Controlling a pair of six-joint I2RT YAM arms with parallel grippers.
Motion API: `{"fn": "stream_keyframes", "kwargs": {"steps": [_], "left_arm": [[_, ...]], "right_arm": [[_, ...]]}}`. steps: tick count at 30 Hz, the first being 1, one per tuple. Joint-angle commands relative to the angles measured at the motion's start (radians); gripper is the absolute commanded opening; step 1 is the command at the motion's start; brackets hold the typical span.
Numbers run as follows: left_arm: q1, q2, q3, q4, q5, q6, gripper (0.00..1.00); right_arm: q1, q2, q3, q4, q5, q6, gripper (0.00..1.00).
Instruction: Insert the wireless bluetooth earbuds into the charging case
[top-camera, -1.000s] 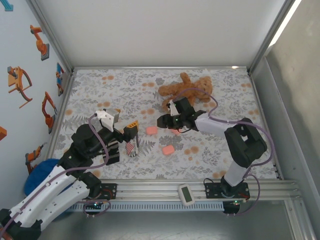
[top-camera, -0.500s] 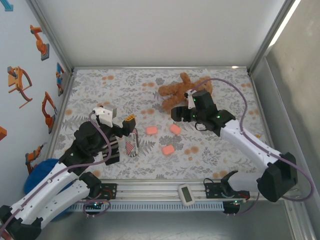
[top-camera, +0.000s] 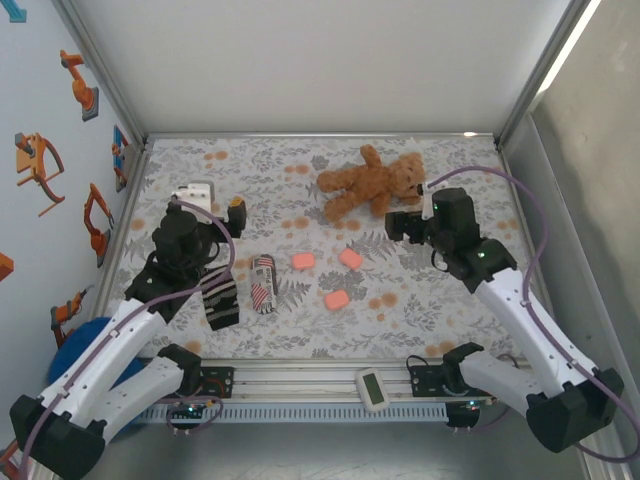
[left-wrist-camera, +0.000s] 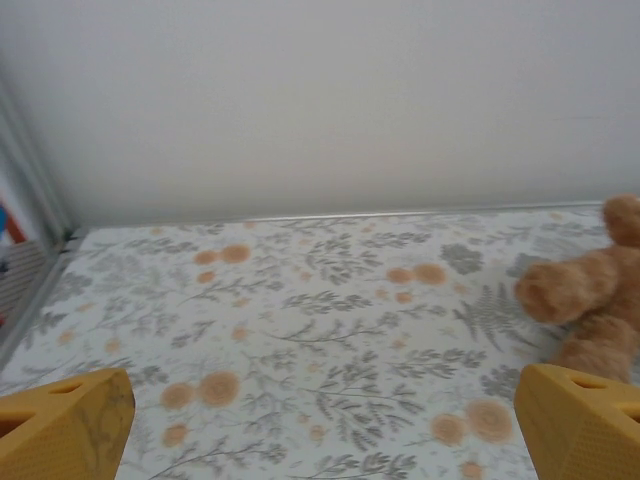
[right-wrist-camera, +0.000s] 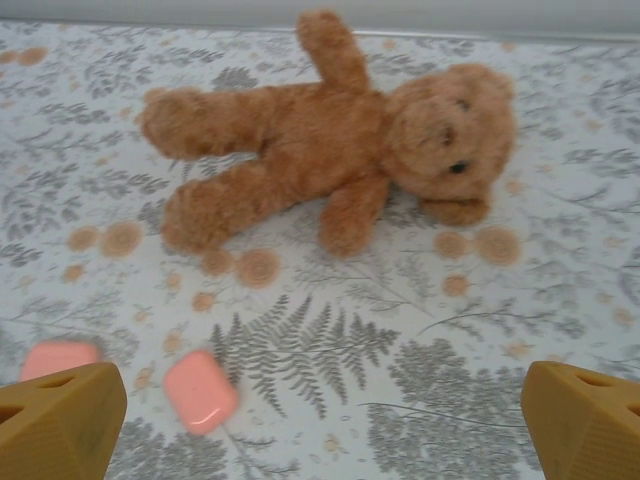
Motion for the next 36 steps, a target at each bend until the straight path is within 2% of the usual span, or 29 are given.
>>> {"fn": "stream_keyframes", "kwargs": {"steps": [1,4,7,11,20,29,36], "left_arm": [[0.125,0.024,0.000,-0.023,-0.072,-0.108,0.96],[0.238,0.062,-0.051,0.018,-0.049,-0.189,0.96],[0.297,0.105,-0.127,0.124,-0.052,-0.211,0.96],[0.320,0.185,-0.164,0.182,-0.086,-0.184,0.96],[0.321,0.404,-0.188,0.246,-0.200,-0.129,0.96],[0.324,0.510,-0.217,0.376,-0.122,-0.051,0.96],[0.326,0.545,-0.220,0.445,-0.052,-0.002,0.96]], "right_arm": [[-0.033,-0.078,-0.065,0.034,0.179,-0.102,1.00],[-0.084,-0.135,-0.141,0.090,0.208,-0.125,1.00],[-0.150,-0.164,-0.199,0.127,0.191,-0.122,1.00],[-0.213,-0.175,-0.274,0.188,0.179,-0.133,1.00],[-0.288,-0.199,-0.553,0.567,0.160,-0.185,1.00],[-0.335,-0.001,-0.697,0.884,0.117,-0.167,1.00],[-0.348,0.159,-0.672,1.068,0.062,-0.194,1.00]]}}
